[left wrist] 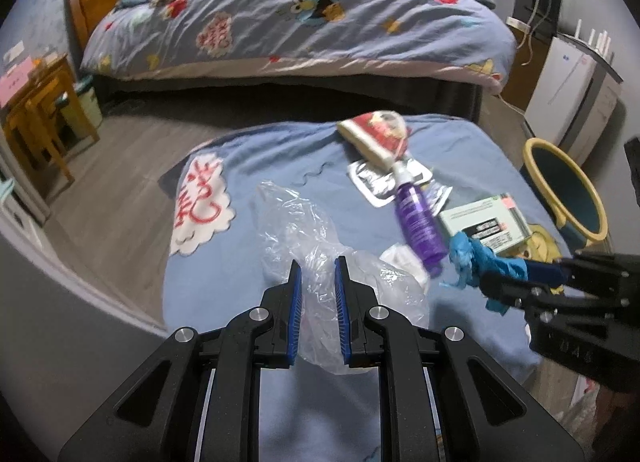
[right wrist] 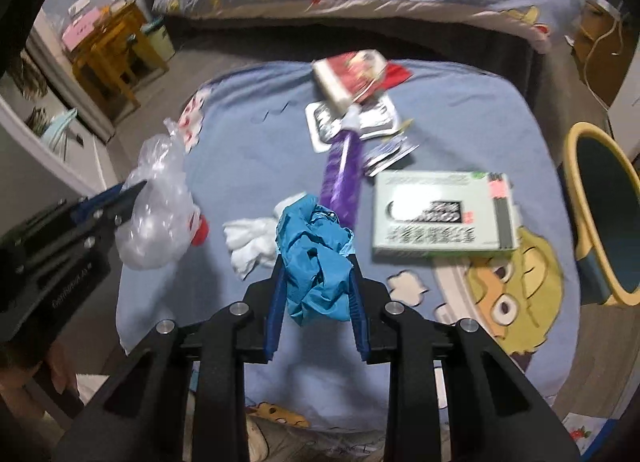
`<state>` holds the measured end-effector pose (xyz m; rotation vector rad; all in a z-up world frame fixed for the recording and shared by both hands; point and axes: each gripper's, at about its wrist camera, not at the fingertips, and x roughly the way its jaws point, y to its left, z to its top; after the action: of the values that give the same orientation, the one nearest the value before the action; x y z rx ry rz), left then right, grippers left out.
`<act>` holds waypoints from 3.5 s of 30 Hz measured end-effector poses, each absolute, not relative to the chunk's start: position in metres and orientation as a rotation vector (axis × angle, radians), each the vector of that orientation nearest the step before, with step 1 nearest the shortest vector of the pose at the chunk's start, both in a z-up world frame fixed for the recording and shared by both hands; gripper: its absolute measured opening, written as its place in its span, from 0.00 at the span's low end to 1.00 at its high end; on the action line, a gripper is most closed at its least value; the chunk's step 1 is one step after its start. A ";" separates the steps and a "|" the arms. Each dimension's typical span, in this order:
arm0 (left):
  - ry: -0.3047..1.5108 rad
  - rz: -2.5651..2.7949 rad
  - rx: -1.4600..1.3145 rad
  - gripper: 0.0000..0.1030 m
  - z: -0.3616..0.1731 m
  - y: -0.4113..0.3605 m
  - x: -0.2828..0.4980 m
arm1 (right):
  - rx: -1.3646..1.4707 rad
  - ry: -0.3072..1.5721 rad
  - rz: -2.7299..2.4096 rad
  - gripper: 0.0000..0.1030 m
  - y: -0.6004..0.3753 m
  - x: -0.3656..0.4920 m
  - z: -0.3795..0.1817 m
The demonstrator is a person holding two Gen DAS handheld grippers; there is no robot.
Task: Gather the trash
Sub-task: 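Carry the plastic bag and glove over the bin and open both tools, then move both open tools back over the remaining trash on the bed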
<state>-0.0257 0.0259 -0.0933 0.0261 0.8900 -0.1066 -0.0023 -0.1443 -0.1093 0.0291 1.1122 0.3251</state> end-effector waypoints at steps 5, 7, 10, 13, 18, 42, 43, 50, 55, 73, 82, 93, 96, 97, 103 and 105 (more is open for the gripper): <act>0.858 -0.152 0.038 0.16 -0.071 0.001 -0.024 | 0.063 1.073 0.296 0.27 -0.163 0.007 -0.098; 0.825 -0.186 0.083 0.16 -0.053 -0.014 -0.024 | 0.094 1.048 0.285 0.27 -0.176 0.012 -0.088; 0.773 -0.237 0.128 0.16 -0.018 -0.034 -0.018 | 0.162 0.996 0.267 0.27 -0.202 0.022 -0.068; 0.726 -0.287 0.158 0.16 0.011 -0.052 -0.011 | 0.146 0.923 0.222 0.27 -0.229 0.029 -0.043; 0.684 -0.350 0.208 0.16 0.039 -0.082 0.002 | 0.202 0.826 0.152 0.27 -0.284 0.035 -0.014; 0.736 -0.602 0.218 0.16 -0.010 -0.255 0.051 | 0.305 0.844 -0.155 0.27 -0.480 0.041 -0.060; 0.739 -0.608 0.224 0.16 -0.013 -0.261 0.052 | 0.312 0.853 -0.163 0.27 -0.484 0.042 -0.065; 0.767 -0.639 0.283 0.16 -0.038 -0.299 0.057 | 0.340 0.915 -0.167 0.27 -0.495 0.044 -0.088; 0.802 -0.657 0.327 0.16 -0.061 -0.327 0.059 | 0.400 0.953 -0.185 0.27 -0.504 0.044 -0.104; 0.814 -0.655 0.390 0.58 -0.092 -0.352 0.058 | 0.540 0.941 -0.293 0.62 -0.526 0.037 -0.120; 0.792 -0.610 0.389 0.85 -0.084 -0.339 0.057 | 0.534 0.917 -0.309 0.93 -0.520 0.037 -0.104; 0.747 -0.550 0.408 0.91 -0.064 -0.291 0.047 | 0.539 0.896 -0.320 0.94 -0.500 0.038 -0.088; 0.740 -0.525 0.391 0.92 -0.056 -0.270 0.047 | 0.535 0.898 -0.306 0.94 -0.488 0.043 -0.087; 0.739 -0.513 0.380 0.92 -0.053 -0.261 0.047 | 0.535 0.900 -0.299 0.94 -0.483 0.045 -0.087; 0.743 -0.440 0.305 0.92 -0.040 -0.208 0.053 | 0.502 0.913 -0.232 0.94 -0.441 0.060 -0.087; 0.744 -0.415 0.282 0.92 -0.036 -0.192 0.054 | 0.479 0.928 -0.209 0.94 -0.425 0.066 -0.088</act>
<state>0.0544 -0.1916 -0.0364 0.2821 0.7440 -0.4152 0.0661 -0.4250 -0.0884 0.4790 0.9284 -0.2091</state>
